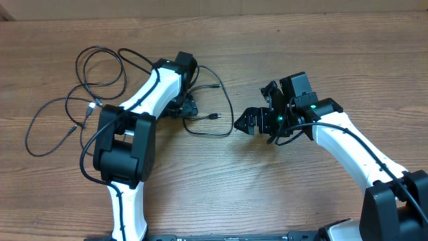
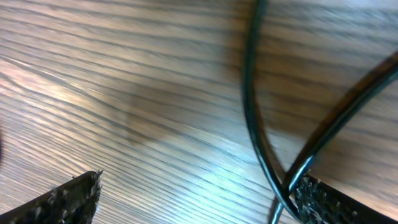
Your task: Untangle cables
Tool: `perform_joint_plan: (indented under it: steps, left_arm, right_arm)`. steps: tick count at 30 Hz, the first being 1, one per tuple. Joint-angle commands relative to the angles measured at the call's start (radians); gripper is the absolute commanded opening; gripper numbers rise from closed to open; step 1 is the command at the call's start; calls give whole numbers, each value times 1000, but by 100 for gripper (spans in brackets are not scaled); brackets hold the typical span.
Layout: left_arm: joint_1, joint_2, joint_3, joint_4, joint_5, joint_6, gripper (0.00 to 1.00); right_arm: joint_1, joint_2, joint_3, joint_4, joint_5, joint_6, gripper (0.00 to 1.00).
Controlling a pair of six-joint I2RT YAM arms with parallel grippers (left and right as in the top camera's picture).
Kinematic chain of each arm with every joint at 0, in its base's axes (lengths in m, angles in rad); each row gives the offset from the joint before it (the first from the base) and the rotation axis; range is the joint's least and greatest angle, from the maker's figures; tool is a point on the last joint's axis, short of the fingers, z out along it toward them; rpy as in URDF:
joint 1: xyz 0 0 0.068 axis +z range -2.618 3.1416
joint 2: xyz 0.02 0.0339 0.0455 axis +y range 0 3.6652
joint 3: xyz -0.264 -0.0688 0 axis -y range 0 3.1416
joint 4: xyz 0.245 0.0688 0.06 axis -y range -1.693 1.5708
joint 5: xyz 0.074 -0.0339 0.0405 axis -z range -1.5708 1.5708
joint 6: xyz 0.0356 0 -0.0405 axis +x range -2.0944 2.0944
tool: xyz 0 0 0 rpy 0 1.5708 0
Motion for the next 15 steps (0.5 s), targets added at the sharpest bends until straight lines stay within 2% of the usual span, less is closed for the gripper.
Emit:
perform_joint_plan:
  steps: [1,15]
  left_arm:
    - [63,6,-10,-2,-70,-20,99]
    - [283,6,-10,-6,-70,-1,100]
  right_arm:
    - [0,8,-2,3,7,-4,100]
    - [0,8,-2,7,7,-3,100]
